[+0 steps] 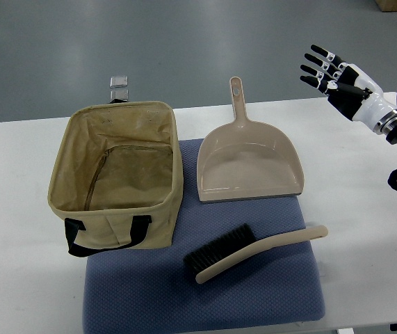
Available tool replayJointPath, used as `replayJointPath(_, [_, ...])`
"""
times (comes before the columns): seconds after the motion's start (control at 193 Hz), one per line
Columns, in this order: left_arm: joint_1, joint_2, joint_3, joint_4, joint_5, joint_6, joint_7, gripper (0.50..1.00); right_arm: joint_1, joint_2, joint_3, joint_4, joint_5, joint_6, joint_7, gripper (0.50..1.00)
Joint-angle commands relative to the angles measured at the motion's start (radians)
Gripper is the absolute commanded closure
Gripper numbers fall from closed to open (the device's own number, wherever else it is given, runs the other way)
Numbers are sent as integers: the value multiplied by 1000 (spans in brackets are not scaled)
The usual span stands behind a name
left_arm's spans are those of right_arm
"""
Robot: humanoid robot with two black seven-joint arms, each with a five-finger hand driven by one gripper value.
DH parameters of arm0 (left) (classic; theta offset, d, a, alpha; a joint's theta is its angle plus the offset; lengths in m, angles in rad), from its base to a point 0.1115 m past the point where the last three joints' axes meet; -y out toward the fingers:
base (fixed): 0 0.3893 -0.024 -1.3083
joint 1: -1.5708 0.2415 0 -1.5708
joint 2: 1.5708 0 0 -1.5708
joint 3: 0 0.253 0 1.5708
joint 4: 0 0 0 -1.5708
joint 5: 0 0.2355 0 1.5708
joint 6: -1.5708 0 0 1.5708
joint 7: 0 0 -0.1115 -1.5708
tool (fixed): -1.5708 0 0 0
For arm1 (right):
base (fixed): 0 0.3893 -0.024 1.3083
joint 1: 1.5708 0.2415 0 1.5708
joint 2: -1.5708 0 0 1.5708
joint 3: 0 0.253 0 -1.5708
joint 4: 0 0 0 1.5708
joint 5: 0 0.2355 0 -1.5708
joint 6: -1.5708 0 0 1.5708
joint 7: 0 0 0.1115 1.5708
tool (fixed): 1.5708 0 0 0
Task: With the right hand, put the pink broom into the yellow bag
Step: 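Move the right hand down toward the beige brush handle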
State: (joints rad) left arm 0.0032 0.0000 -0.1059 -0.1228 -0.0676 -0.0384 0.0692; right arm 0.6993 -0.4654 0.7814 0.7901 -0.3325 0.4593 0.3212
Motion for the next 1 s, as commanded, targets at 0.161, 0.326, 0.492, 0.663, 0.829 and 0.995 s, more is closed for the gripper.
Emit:
replayJointPath(0.161, [0, 0, 0, 0, 0, 0, 0, 500, 89, -191, -315, 227, -109, -8, 159, 576])
replayJointPath(0.326, [0, 0, 0, 0, 0, 0, 0, 500, 95, -242, -369, 339, -342, -57, 205, 576])
replayJointPath(0.492, [0, 0, 0, 0, 0, 0, 0, 500, 95, -285, -451, 445, -569, -180, 239, 576])
replayJointPath(0.663, [0, 0, 0, 0, 0, 0, 0, 500, 95, -303, -530, 503, -797, -323, 242, 579])
replayJointPath(0.829, [0, 0, 0, 0, 0, 0, 0, 500, 94, -315, -602, 521, -988, -452, 253, 581])
replayJointPath(0.995, [0, 0, -2, 0, 0, 0, 0, 500, 94, -345, -652, 575, -1089, -485, 254, 581])
